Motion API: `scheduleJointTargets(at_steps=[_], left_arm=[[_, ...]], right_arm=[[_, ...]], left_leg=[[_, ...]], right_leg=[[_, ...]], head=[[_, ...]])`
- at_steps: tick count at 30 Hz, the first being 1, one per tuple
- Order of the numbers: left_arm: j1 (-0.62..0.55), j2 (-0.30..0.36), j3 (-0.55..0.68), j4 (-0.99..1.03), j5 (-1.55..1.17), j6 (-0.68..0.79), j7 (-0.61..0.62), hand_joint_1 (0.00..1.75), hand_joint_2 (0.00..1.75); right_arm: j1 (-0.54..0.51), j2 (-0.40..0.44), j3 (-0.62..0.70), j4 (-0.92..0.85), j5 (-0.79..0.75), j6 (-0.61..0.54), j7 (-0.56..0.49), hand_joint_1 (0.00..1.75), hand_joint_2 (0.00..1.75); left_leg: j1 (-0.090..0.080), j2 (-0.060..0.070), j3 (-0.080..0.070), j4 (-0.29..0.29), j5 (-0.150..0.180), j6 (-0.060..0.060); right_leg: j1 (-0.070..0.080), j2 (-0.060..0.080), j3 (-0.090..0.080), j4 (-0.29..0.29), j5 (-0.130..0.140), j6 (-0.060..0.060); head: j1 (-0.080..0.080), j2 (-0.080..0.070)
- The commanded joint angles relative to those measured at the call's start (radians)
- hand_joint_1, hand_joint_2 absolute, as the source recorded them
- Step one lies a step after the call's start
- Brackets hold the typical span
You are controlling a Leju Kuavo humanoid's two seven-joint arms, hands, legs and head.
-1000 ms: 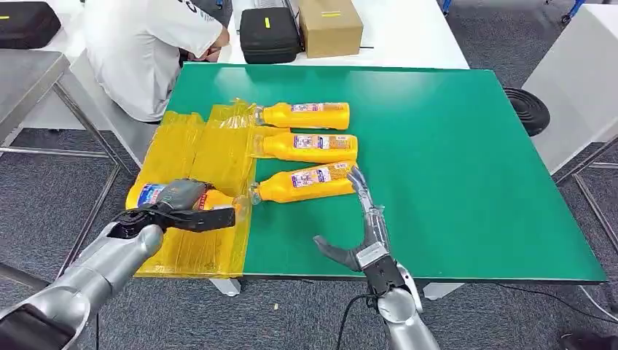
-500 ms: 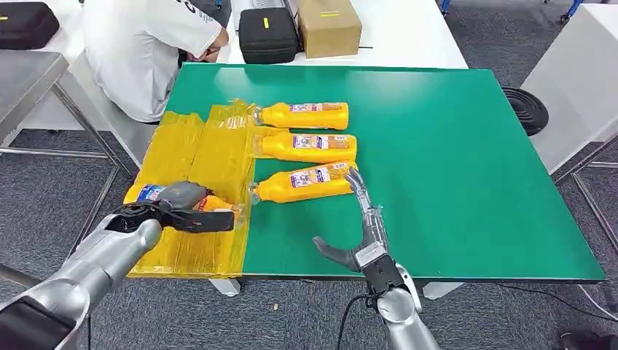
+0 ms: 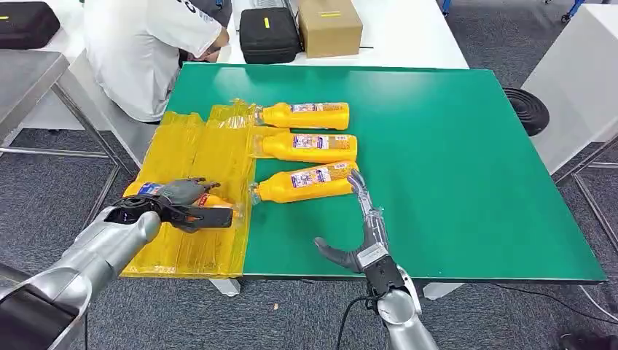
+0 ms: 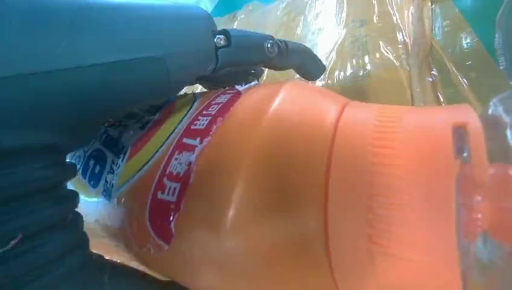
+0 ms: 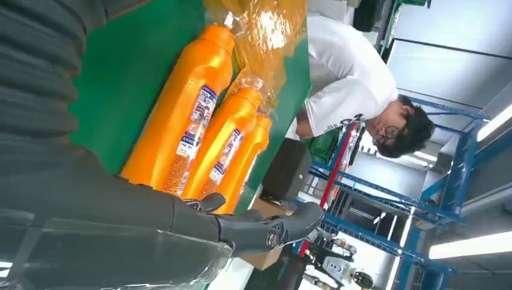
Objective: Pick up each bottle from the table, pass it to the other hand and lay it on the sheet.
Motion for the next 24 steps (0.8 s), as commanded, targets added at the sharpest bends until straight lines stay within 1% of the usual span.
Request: scheduleJointTargets(at_steps=[1, 2, 3, 4, 7, 9, 10, 11, 12, 13, 14, 15, 17, 19, 20, 21, 23, 24], left_arm=[[-0.021, -0.019, -0.038, 0.092, 0.016, -0.024, -0.016, 0.00, 1.75], [-0.013, -0.015, -0.043, 0.084, 0.012, -0.015, -0.019, 0.00, 1.75], [-0.010, -0.013, -0.046, 0.084, 0.011, -0.019, -0.023, 0.00, 1.75], [-0.010, -0.012, -0.049, 0.083, 0.009, -0.021, -0.024, 0.00, 1.75], [-0.020, 0.003, -0.062, 0.073, 0.005, -0.046, -0.048, 0.00, 1.75], [-0.035, 0.009, -0.064, 0.067, 0.010, -0.069, -0.067, 0.00, 1.75], [-0.044, 0.012, -0.064, 0.063, 0.014, -0.081, -0.077, 0.00, 1.75], [-0.052, 0.017, -0.060, 0.059, 0.018, -0.086, -0.082, 0.00, 1.75], [-0.061, 0.024, -0.059, 0.053, 0.022, -0.094, -0.089, 0.00, 1.75], [-0.064, 0.026, -0.059, 0.051, 0.022, -0.098, -0.091, 0.00, 1.75], [-0.064, 0.026, -0.059, 0.051, 0.022, -0.098, -0.091, 0.00, 1.75], [-0.064, 0.026, -0.059, 0.051, 0.022, -0.098, -0.091, 0.00, 1.75], [-0.062, 0.049, -0.045, 0.016, 0.049, -0.096, -0.107, 0.00, 1.75], [-0.079, 0.075, -0.042, -0.023, 0.069, -0.112, -0.113, 0.00, 1.75], [-0.083, 0.082, -0.045, -0.038, 0.073, -0.116, -0.108, 0.00, 1.75], [-0.084, 0.089, -0.043, -0.055, 0.083, -0.121, -0.104, 0.00, 1.75], [-0.082, 0.103, -0.042, -0.083, 0.100, -0.125, -0.095, 0.00, 1.75], [-0.079, 0.108, -0.044, -0.087, 0.102, -0.125, -0.095, 0.00, 1.75]], right_arm=[[-0.013, -0.017, 0.000, 0.043, -0.001, -0.005, -0.001, 0.00, 1.75], [-0.011, -0.019, -0.002, 0.041, -0.001, -0.004, -0.001, 0.00, 1.75], [-0.012, -0.019, -0.003, 0.043, -0.001, -0.002, -0.001, 0.00, 1.75], [-0.012, -0.019, -0.004, 0.045, -0.001, -0.002, -0.001, 0.00, 1.75], [-0.018, -0.018, -0.005, 0.051, 0.001, 0.001, -0.001, 0.00, 1.75], [-0.026, -0.020, -0.007, 0.060, -0.001, -0.001, -0.001, 0.00, 1.75], [-0.030, -0.020, -0.008, 0.064, -0.002, -0.002, -0.001, 0.00, 1.75], [-0.031, -0.021, -0.008, 0.065, -0.003, -0.003, -0.001, 0.00, 1.75], [-0.031, -0.022, -0.009, 0.066, -0.004, -0.003, -0.001, 0.00, 1.75], [-0.031, -0.022, -0.008, 0.066, -0.004, -0.003, -0.001, 0.00, 1.75], [-0.031, -0.022, -0.008, 0.066, -0.004, -0.003, -0.001, 0.00, 1.75], [-0.031, -0.022, -0.008, 0.066, -0.004, -0.003, -0.001, 0.00, 1.75], [-0.024, -0.027, -0.004, 0.061, -0.007, -0.009, -0.001, 0.00, 1.75], [-0.019, -0.031, -0.001, 0.056, -0.011, -0.010, -0.001, 0.00, 1.75], [-0.018, -0.031, -0.001, 0.055, -0.012, -0.011, -0.001, 0.00, 1.75], [-0.016, -0.031, -0.001, 0.053, -0.010, -0.010, -0.001, 0.00, 1.75], [-0.009, -0.029, -0.002, 0.048, -0.007, -0.006, -0.001, 0.00, 1.75], [-0.006, -0.029, -0.001, 0.046, -0.005, -0.006, -0.001, 0.00, 1.75]], left_leg=[[0.000, 0.001, 0.007, -0.001, -0.003, 0.000], [0.000, 0.002, 0.009, -0.001, -0.004, 0.000], [0.000, 0.001, 0.006, -0.001, -0.002, 0.000], [0.000, 0.001, 0.008, -0.001, -0.003, 0.000], [0.000, 0.001, 0.005, -0.001, -0.001, 0.000], [0.000, 0.003, 0.009, -0.001, -0.004, 0.000], [0.000, 0.002, 0.005, 0.000, -0.002, 0.000], [0.000, 0.002, 0.007, -0.001, -0.003, 0.000], [0.000, 0.001, 0.005, 0.000, -0.002, 0.000], [0.000, 0.002, 0.006, 0.000, -0.002, 0.000], [0.000, 0.001, 0.003, 0.000, -0.001, 0.000], [0.001, 0.002, 0.006, 0.000, -0.003, 0.000], [0.000, 0.002, 0.004, 0.000, -0.002, 0.000], [0.000, 0.002, 0.013, 0.000, -0.006, 0.001], [0.000, 0.003, 0.013, 0.000, -0.006, 0.001], [0.001, 0.002, 0.003, 0.001, -0.002, 0.000], [0.001, 0.001, 0.006, 0.002, -0.004, 0.000], [0.001, 0.001, 0.002, 0.001, -0.001, 0.000]], right_leg=[[0.001, 0.000, 0.007, -0.001, -0.002, -0.002], [0.001, -0.001, 0.009, -0.002, -0.003, -0.003], [0.000, 0.000, 0.006, -0.001, -0.002, -0.002], [0.001, -0.001, 0.008, -0.002, -0.003, -0.003], [0.000, 0.000, 0.005, -0.001, -0.001, -0.001], [0.001, 0.001, 0.009, -0.002, -0.003, -0.003], [0.001, 0.000, 0.005, -0.001, -0.001, -0.002], [0.001, 0.000, 0.008, -0.001, -0.002, -0.002], [0.001, 0.000, 0.006, -0.001, -0.001, -0.002], [0.001, 0.000, 0.007, -0.001, -0.002, -0.002], [0.001, 0.000, 0.004, -0.001, -0.001, -0.001], [0.001, 0.000, 0.007, -0.001, -0.002, -0.003], [0.001, 0.000, 0.005, -0.001, -0.001, -0.002], [0.002, -0.001, 0.013, -0.001, -0.005, -0.005], [0.002, -0.001, 0.014, -0.001, -0.005, -0.005], [0.001, 0.000, 0.004, 0.000, -0.001, -0.002], [0.002, -0.001, 0.007, 0.001, -0.004, -0.003], [0.001, 0.000, 0.003, 0.000, -0.001, -0.002]], head=[[0.000, 0.000], [0.000, 0.000], [0.000, 0.000], [0.000, 0.000], [0.000, 0.000], [0.000, 0.000], [0.000, 0.000], [0.000, 0.000], [0.000, 0.000], [0.000, 0.000], [0.000, 0.000], [0.000, 0.000], [0.000, 0.000], [0.000, 0.000], [0.000, 0.000], [0.000, 0.000], [0.000, 0.000], [0.000, 0.000]])
